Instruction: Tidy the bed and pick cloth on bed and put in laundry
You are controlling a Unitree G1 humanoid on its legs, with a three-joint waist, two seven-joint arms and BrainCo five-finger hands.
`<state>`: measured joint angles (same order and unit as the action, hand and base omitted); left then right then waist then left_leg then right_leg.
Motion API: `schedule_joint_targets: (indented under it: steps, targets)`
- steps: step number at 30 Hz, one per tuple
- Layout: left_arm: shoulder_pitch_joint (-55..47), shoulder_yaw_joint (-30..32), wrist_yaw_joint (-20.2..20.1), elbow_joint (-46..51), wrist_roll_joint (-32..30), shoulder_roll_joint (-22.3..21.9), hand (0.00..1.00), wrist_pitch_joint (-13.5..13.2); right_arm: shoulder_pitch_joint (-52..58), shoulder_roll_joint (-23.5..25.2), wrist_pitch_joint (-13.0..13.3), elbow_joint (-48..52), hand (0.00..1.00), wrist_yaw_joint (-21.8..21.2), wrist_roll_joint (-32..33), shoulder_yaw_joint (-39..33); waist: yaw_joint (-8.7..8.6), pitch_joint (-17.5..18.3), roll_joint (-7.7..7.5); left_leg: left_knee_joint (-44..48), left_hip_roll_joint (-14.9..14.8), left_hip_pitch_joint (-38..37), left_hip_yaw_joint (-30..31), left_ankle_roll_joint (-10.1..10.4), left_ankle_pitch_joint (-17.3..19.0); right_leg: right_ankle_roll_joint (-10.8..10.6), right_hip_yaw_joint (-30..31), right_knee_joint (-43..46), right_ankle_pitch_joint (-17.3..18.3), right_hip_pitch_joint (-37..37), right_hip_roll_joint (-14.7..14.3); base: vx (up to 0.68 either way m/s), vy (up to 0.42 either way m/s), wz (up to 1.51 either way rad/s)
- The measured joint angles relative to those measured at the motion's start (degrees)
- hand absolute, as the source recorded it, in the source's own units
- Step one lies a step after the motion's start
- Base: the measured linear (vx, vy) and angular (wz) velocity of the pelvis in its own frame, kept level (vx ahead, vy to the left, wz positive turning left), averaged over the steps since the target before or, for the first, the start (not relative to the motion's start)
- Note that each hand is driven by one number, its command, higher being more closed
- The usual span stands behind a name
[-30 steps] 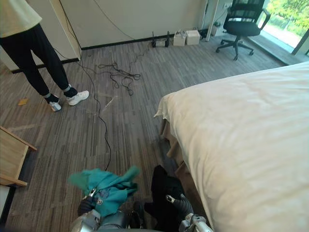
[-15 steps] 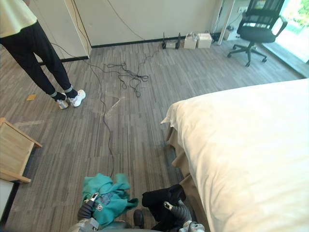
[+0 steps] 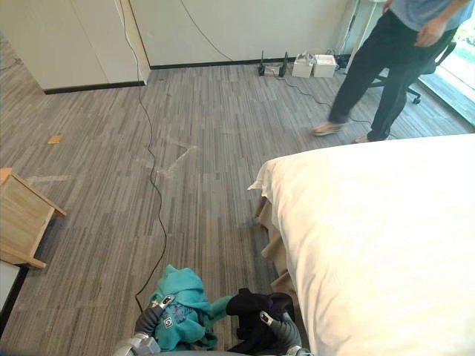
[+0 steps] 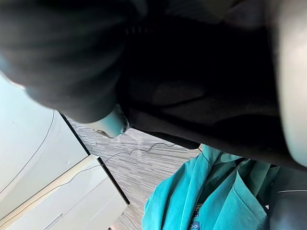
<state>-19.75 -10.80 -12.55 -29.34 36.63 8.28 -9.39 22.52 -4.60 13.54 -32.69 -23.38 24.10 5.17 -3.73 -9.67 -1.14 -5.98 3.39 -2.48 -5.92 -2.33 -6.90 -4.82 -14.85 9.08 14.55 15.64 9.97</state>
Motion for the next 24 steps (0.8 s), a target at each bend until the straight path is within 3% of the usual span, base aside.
schedule_joint_targets:
  steps: [6,12,14,16,18,21,24]
  targets:
    - [3.33,0.04,-0.62,-3.51,-0.20,0.03,1.00,0.00,-8.61,0.16,-0.57,-7.95,1.00,1.24,0.55,-0.85,0.28,-0.22,-0.25,-0.04,-0.22,-0.67,0.09,-0.02,0.02,-0.37,-0.19,0.74,-0.22,0.45,-0.09,-0.01,-0.042,0.02]
    - [5.69,1.20,-1.32,-6.90,-3.02,-0.15,1.00,-0.36,-18.28,1.21,-1.13,-14.85,1.00,3.39,2.13,-4.76,1.97,-0.67,0.26,0.44,-1.40,0.11,-0.68,0.06,0.35,-0.95,-0.85,0.96,-2.08,0.10,-0.95,0.00,-0.002,0.01]
    - [6.02,2.50,-1.30,-6.81,-4.14,-0.33,1.00,-1.96,-20.00,0.98,-1.57,-14.02,1.00,3.39,2.12,-4.88,2.39,-1.11,0.65,12.38,-2.75,7.45,-2.34,-0.18,5.54,-1.20,-1.74,0.89,-2.45,-1.41,-0.95,0.00,0.013,0.17]
    - [6.66,4.46,-1.24,-6.66,-4.17,-1.45,1.00,-2.65,-20.34,-0.30,-2.57,-13.57,1.00,3.50,2.06,-5.23,4.41,-2.45,2.43,26.49,-4.80,13.76,-2.81,-0.14,11.66,-0.71,-2.20,0.95,-0.30,-1.12,-1.96,0.01,0.008,0.02]
    - [7.20,5.19,-1.19,-6.72,-4.24,-1.99,1.00,-2.59,-20.16,-1.51,-3.39,-13.38,1.00,4.35,2.06,-5.38,4.11,-3.45,3.91,32.05,-4.67,16.36,-2.83,-0.31,13.76,-1.08,-4.54,2.16,2.21,0.09,-1.57,0.02,0.029,0.47]
    - [7.20,5.20,-1.17,-6.61,-4.71,-2.25,1.00,-2.64,-20.28,-1.84,-4.07,-12.87,1.00,5.29,2.00,-6.60,5.06,-3.87,4.27,26.91,-2.12,14.54,-3.31,-0.43,11.14,-1.95,-5.17,2.69,2.62,-0.20,0.50,-0.02,0.044,0.26]
    - [6.44,5.25,-1.11,-6.63,-4.74,-2.25,1.00,-2.64,-20.26,-1.81,-4.02,-11.40,1.00,4.56,0.45,-6.62,5.80,-4.14,4.43,19.75,-0.54,11.24,-3.19,-0.72,7.03,-2.24,-6.32,-0.38,0.49,1.45,1.10,-0.05,0.019,0.10]
